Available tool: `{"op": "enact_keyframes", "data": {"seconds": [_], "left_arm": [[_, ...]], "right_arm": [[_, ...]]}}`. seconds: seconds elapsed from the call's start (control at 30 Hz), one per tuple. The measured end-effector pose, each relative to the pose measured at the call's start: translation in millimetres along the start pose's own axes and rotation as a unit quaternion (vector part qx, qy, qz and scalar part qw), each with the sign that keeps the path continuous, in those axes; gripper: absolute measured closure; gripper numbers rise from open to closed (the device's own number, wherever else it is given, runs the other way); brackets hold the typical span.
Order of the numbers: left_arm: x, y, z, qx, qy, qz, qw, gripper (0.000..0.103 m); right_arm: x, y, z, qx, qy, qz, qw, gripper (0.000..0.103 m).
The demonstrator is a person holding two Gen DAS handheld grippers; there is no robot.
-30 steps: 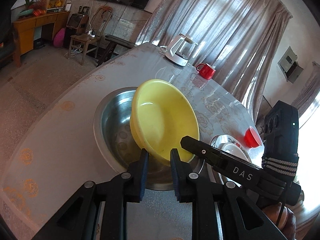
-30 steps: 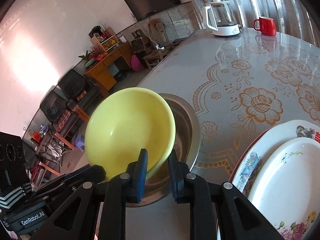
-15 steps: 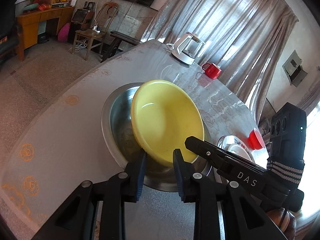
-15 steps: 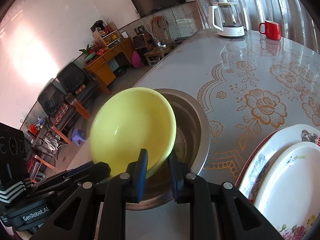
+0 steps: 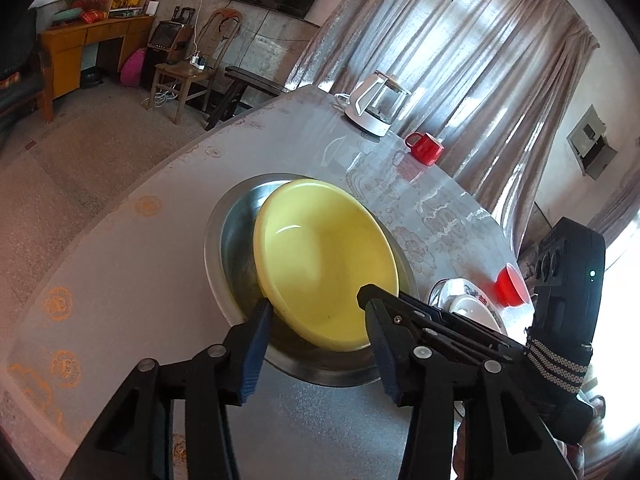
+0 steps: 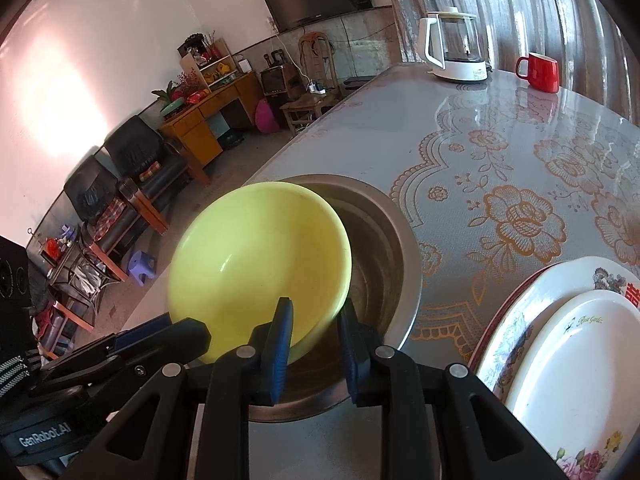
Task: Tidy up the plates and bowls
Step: 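Lower the yellow bowl into the steel bowl and open the left gripper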
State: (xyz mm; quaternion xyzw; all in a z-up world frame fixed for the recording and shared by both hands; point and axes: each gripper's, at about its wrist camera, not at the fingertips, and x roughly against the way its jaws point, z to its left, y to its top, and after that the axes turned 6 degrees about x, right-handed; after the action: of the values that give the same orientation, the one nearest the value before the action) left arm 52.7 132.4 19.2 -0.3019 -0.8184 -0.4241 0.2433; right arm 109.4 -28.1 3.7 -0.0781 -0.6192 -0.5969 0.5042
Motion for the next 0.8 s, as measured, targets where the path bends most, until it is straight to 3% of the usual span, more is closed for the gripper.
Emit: {"op": "enact_keyframes", "data": {"seconds": [0.8], "left_arm": [[3.7,0.1,1.9,-0.007,0.014,-0.022,0.9996,0.046]], "right_arm": [[-1.8,-1.6,8.4,0.017,-0.025,-0.001,1.000,0.075]]}}
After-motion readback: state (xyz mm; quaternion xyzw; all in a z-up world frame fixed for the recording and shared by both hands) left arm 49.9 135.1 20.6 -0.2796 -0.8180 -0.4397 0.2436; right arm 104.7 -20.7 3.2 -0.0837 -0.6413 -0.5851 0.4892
